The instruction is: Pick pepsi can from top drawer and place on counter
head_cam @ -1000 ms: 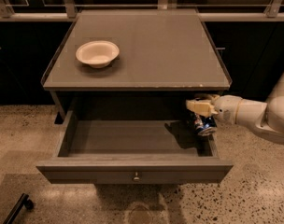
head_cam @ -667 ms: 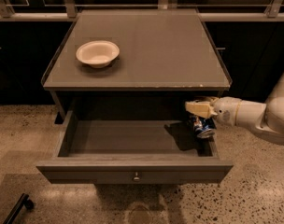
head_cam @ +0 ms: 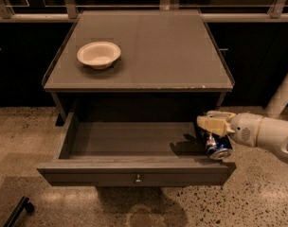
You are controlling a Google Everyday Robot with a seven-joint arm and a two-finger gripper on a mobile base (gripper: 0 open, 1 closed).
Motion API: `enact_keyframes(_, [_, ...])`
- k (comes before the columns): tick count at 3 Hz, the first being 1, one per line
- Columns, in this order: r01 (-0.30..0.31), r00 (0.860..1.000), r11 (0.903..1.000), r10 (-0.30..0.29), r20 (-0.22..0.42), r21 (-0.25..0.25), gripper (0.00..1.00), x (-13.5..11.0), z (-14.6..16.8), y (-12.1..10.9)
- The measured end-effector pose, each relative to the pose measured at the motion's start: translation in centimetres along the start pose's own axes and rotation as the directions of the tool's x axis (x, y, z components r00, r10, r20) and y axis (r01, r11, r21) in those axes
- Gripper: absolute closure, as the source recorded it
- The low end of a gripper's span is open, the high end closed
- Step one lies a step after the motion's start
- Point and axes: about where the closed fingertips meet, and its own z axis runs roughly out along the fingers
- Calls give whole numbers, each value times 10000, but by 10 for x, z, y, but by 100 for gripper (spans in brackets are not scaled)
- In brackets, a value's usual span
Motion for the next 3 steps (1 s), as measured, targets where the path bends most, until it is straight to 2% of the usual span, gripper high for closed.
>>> enact_keyframes(1, [196,9998,9984,-201,71,537,100,-12,-37,20])
enact_keyframes(2, [827,9951,9946,-858,483,628,100,-54,-49,28])
enact_keyframes(3, [1651,9820,9813,-1728,756,991,100,-120,-57,30])
